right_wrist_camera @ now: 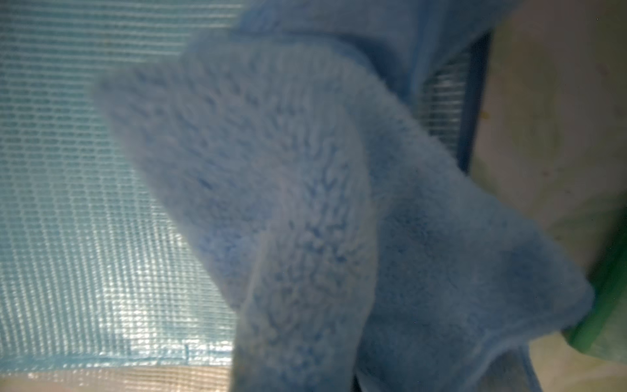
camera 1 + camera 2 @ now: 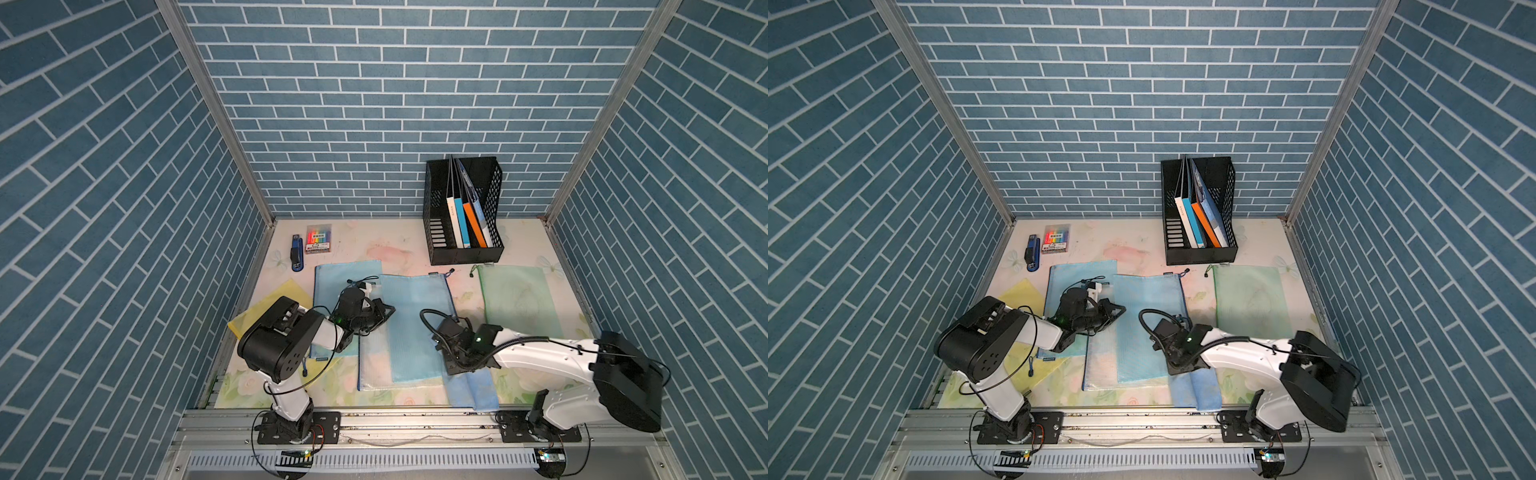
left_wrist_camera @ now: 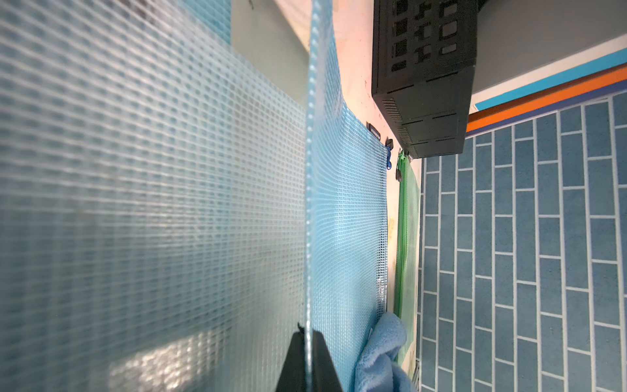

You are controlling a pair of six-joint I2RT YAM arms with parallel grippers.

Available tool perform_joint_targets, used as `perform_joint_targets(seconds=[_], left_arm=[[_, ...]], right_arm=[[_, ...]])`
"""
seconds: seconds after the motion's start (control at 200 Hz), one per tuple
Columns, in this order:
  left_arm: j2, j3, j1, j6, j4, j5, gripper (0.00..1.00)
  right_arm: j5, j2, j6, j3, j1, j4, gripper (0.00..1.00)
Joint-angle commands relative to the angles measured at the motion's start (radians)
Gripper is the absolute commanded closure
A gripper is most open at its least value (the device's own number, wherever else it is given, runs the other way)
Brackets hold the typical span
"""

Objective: Wipe the document bag
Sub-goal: Wipe the dirt from the document bag.

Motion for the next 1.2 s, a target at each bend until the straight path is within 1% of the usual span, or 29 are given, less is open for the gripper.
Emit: perform_joint_targets(seconds=[0.0, 0.08, 0.16, 0.23, 0.275, 0.4, 0.46, 0.56, 0.655, 0.735, 0.85, 0.905, 0.945, 1.095, 1.195], left_arm=[[-0.010, -0.021, 0.001, -0.026, 0.030, -0.027, 1.00], [-0.011, -0.030, 0.001, -0.044, 0.048, -0.028, 1.00], [-0.016, -0.040, 0.001, -0.051, 0.059, -0.026, 1.00], [-0.021, -0.052, 0.002, -0.054, 0.060, -0.024, 1.00], [-0.024, -0.060, 0.001, -0.053, 0.060, -0.024, 1.00], [-0.020, -0.071, 0.001, -0.048, 0.060, -0.013, 1.00], [-0.017, -0.061, 0.001, -0.036, 0.050, 0.002, 1.00], [-0.031, -0.036, 0.001, 0.016, -0.014, 0.020, 1.00], [-0.048, -0.001, 0.001, 0.090, -0.111, 0.039, 1.00], [-0.049, 0.026, 0.001, 0.140, -0.183, 0.081, 1.00], [-0.052, 0.036, 0.000, 0.219, -0.283, 0.095, 1.00], [-0.047, 0.037, 0.002, 0.239, -0.304, 0.105, 1.00], [-0.041, 0.063, 0.003, 0.248, -0.315, 0.111, 1.00], [-0.027, 0.088, 0.002, 0.282, -0.360, 0.123, 1.00], [-0.031, 0.092, 0.003, 0.284, -0.365, 0.127, 1.00]], right_arm=[[-0.046, 0.098, -0.014, 0.115, 0.067, 0.064, 1.00], [-0.098, 0.186, -0.044, 0.192, 0.109, 0.156, 1.00], [-0.153, 0.265, -0.055, 0.254, 0.129, 0.233, 1.00], [-0.140, 0.315, -0.066, 0.316, 0.144, 0.189, 1.00], [-0.140, 0.320, -0.062, 0.315, 0.147, 0.203, 1.00], [-0.182, 0.274, -0.040, 0.240, 0.150, 0.309, 1.00], [-0.193, 0.260, -0.022, 0.215, 0.150, 0.315, 1.00], [-0.146, 0.214, 0.022, 0.165, 0.151, 0.242, 1.00], [-0.084, 0.110, 0.067, 0.084, 0.150, 0.155, 1.00], [-0.035, 0.020, 0.092, 0.041, 0.141, 0.055, 1.00], [0.014, -0.068, 0.108, 0.004, 0.104, -0.069, 1.00], [0.023, -0.099, 0.112, -0.009, 0.077, -0.103, 1.00], [0.036, -0.118, 0.113, -0.014, 0.056, -0.126, 1.00], [0.042, -0.149, 0.110, -0.023, -0.037, -0.156, 1.00], [0.031, -0.122, 0.078, -0.023, -0.092, -0.131, 1.00]])
